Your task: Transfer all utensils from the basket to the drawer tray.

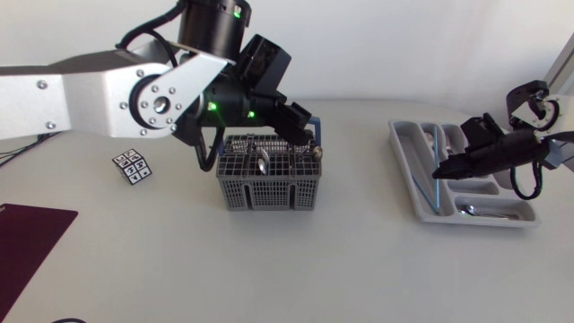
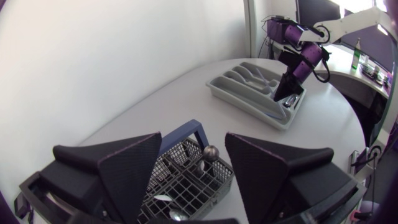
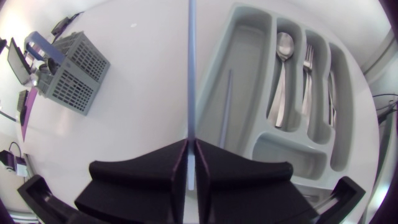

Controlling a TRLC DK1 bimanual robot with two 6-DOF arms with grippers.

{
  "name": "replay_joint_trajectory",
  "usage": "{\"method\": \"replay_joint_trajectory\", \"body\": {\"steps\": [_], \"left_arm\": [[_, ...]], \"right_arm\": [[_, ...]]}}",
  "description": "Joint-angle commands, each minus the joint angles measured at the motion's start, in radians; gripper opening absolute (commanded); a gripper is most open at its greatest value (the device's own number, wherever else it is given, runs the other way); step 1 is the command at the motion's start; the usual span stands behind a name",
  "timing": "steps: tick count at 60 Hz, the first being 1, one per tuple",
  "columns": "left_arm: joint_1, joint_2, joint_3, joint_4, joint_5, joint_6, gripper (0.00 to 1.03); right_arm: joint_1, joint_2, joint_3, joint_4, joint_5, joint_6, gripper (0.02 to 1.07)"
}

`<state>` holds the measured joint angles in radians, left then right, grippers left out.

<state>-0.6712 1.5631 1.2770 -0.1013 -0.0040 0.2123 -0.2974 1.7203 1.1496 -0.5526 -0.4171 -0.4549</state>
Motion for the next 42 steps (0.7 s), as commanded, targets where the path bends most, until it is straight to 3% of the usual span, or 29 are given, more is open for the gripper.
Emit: {"method": "replay_joint_trajectory", "body": {"steps": [1, 7, 19, 24, 33, 42], "left_arm": [[-0.016, 0.048, -0.044, 0.031, -0.021, 0.033, 0.71], [-0.039, 0.074, -0.062, 0.055, -0.056, 0.055, 0.71], [-0.082, 0.106, -0.080, 0.087, -0.148, 0.091, 0.71], [-0.085, 0.114, -0.094, 0.103, -0.156, 0.091, 0.71], [-0.114, 0.123, -0.176, 0.216, -0.218, 0.125, 0.70], [-0.130, 0.135, -0.249, 0.348, -0.268, 0.168, 0.66]], "right_arm": [[-0.014, 0.062, 0.039, -0.001, 0.018, 0.019, 0.10], [-0.016, 0.104, 0.053, 0.011, 0.035, 0.035, 0.10], [-0.016, 0.144, 0.059, 0.031, 0.060, 0.048, 0.26], [-0.016, 0.147, 0.058, 0.033, 0.063, 0.051, 0.42], [-0.014, 0.144, 0.045, 0.037, 0.064, 0.051, 0.88], [-0.016, 0.127, 0.025, 0.043, 0.064, 0.050, 0.98]]}}
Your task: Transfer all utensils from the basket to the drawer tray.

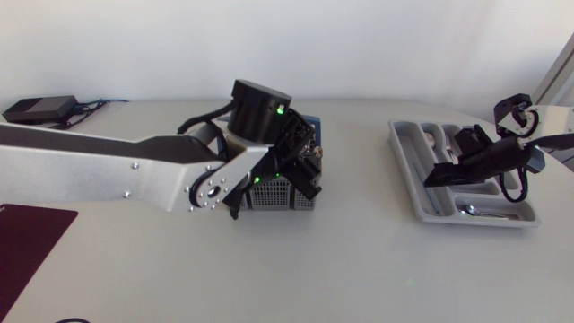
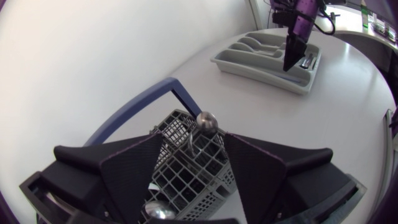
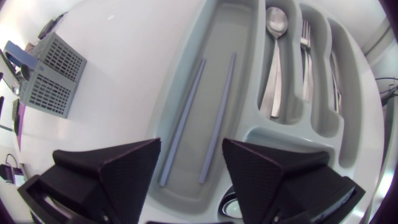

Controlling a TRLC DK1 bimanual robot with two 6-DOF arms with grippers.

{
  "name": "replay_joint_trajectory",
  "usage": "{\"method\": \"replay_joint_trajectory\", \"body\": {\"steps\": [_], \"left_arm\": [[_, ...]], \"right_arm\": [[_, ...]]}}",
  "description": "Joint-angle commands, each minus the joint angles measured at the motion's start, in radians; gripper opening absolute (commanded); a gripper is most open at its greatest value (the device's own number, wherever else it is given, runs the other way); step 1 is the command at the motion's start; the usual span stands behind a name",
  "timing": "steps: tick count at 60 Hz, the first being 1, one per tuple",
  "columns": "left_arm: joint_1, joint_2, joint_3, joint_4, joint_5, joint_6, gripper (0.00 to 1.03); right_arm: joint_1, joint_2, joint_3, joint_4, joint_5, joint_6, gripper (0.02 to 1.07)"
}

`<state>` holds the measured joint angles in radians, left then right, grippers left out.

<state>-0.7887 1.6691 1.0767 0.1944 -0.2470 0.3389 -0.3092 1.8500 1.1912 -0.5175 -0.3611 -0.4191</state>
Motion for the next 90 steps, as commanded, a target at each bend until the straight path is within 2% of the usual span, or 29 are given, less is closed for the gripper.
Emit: {"method": "replay_joint_trajectory", "body": {"steps": [1, 13, 30, 40, 48, 52, 58, 64, 82, 90], "left_arm": [[-0.012, 0.032, -0.055, 0.066, -0.026, 0.045, 0.66], [-0.026, 0.078, -0.092, 0.177, -0.066, 0.072, 0.60], [-0.024, 0.144, -0.054, 0.214, -0.110, 0.078, 0.60], [-0.026, 0.162, -0.027, 0.227, -0.130, 0.075, 0.55], [-0.034, 0.185, -0.004, 0.243, -0.150, 0.075, 0.54], [-0.032, 0.195, 0.014, 0.244, -0.150, 0.075, 0.47], [-0.029, 0.210, 0.035, 0.244, -0.153, 0.074, 0.46], [-0.029, 0.216, 0.045, 0.244, -0.155, 0.074, 0.40], [-0.024, 0.225, 0.048, 0.247, -0.159, 0.078, 0.06], [-0.027, 0.225, 0.043, 0.249, -0.159, 0.077, 0.04]], "right_arm": [[-0.004, -0.008, -0.019, 0.010, 0.008, 0.014, 0.98], [-0.004, -0.048, -0.050, 0.020, 0.008, 0.009, 0.98], [-0.002, -0.067, -0.073, 0.031, 0.001, 0.002, 0.98], [-0.002, -0.081, -0.079, 0.031, -0.001, -0.001, 0.98], [-0.002, -0.097, -0.088, 0.030, -0.001, -0.007, 0.98], [-0.002, -0.103, -0.093, 0.030, -0.002, -0.007, 0.98], [-0.002, -0.113, -0.097, 0.030, -0.002, -0.012, 0.99], [-0.002, -0.123, -0.104, 0.030, -0.001, -0.014, 0.99], [0.004, -0.130, -0.114, 0.034, -0.001, -0.014, 0.99], [0.005, -0.132, -0.124, 0.039, -0.001, -0.015, 0.99]]}}
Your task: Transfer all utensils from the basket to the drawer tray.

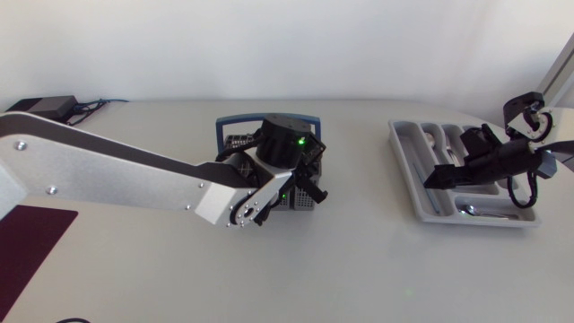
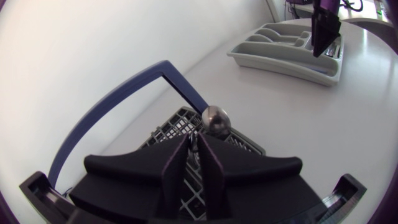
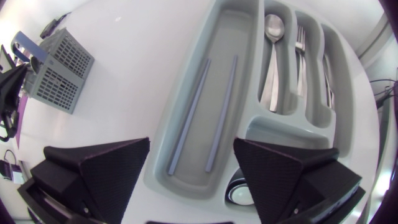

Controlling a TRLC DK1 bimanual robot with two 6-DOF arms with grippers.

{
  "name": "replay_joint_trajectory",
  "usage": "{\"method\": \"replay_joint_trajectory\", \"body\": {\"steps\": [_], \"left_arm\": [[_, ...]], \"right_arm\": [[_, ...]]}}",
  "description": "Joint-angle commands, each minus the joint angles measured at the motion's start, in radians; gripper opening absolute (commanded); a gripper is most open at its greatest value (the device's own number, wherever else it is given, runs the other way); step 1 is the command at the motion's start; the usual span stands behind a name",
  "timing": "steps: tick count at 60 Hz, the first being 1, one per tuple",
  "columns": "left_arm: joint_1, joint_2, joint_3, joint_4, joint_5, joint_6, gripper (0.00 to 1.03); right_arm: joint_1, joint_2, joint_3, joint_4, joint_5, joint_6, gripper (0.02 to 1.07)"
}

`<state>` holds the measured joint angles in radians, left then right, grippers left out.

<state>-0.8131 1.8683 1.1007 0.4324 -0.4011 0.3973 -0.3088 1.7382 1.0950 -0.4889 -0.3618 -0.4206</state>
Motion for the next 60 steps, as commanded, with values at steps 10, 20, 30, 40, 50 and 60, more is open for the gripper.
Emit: {"method": "replay_joint_trajectory", "body": {"steps": [10, 20, 30, 40, 50, 60], "left_arm": [[0.000, 0.006, 0.016, 0.011, -0.005, 0.021, 0.04], [0.002, -0.031, -0.002, 0.023, -0.005, 0.041, 0.04], [-0.006, -0.072, -0.035, 0.057, -0.013, 0.075, 0.04], [-0.024, -0.100, -0.061, 0.114, -0.044, 0.153, 0.04], [-0.038, -0.132, -0.098, 0.207, -0.084, 0.255, 0.04], [-0.054, -0.162, -0.127, 0.249, -0.107, 0.313, 0.04]], "right_arm": [[0.005, -0.026, -0.040, 0.019, 0.001, -0.017, 1.00], [0.007, -0.029, -0.049, 0.023, 0.001, -0.021, 1.00], [0.005, -0.035, -0.057, 0.023, 0.000, -0.026, 1.00], [0.008, -0.045, -0.069, 0.027, -0.002, -0.029, 1.00], [0.008, -0.051, -0.078, 0.029, -0.003, -0.038, 1.00], [0.011, -0.065, -0.090, 0.030, -0.006, -0.040, 1.00]]}}
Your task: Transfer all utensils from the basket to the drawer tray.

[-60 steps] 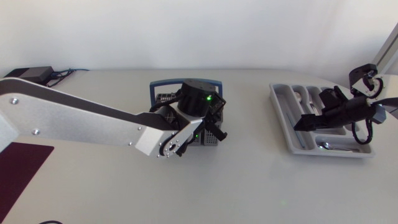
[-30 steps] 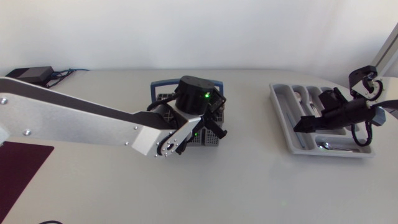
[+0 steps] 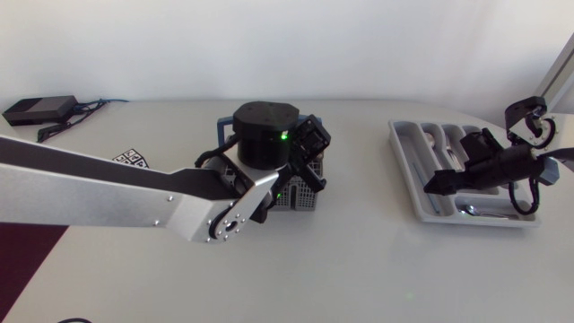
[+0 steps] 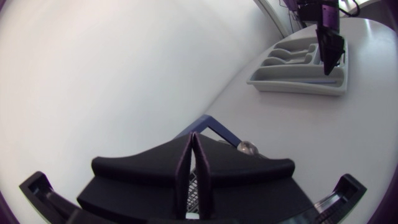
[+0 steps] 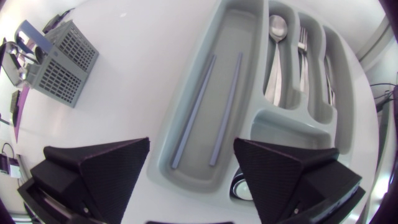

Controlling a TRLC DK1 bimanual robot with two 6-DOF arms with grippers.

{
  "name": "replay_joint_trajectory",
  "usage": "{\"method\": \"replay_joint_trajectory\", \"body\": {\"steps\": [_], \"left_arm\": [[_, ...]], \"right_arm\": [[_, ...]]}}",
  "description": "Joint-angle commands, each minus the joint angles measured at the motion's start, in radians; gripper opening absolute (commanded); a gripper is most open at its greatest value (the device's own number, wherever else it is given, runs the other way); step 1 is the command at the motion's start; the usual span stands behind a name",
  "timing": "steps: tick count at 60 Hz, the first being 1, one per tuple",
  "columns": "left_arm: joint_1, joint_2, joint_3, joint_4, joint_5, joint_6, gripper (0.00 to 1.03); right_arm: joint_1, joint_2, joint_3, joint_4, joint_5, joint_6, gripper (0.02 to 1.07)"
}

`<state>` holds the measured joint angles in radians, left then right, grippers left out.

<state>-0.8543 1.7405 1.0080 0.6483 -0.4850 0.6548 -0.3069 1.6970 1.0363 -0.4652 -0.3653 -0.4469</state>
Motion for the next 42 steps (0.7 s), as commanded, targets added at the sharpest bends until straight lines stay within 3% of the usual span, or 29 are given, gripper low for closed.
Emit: {"method": "replay_joint_trajectory", "body": {"steps": [1, 8, 21, 42], "left_arm": [[-0.014, -0.036, -0.036, 0.034, -0.024, 0.058, 0.04], [-0.023, -0.045, -0.063, 0.109, -0.044, 0.126, 0.04], [-0.023, -0.085, -0.080, 0.151, -0.055, 0.138, 0.04], [-0.040, -0.220, -0.066, 0.116, -0.081, 0.069, 0.04]], "right_arm": [[0.011, -0.025, -0.032, 0.007, -0.003, -0.013, 1.00], [0.015, -0.040, -0.042, 0.007, -0.004, -0.015, 1.00], [0.034, -0.099, -0.070, 0.005, -0.015, -0.024, 1.00], [0.149, -0.381, -0.140, -0.046, -0.109, -0.038, 1.00]]}}
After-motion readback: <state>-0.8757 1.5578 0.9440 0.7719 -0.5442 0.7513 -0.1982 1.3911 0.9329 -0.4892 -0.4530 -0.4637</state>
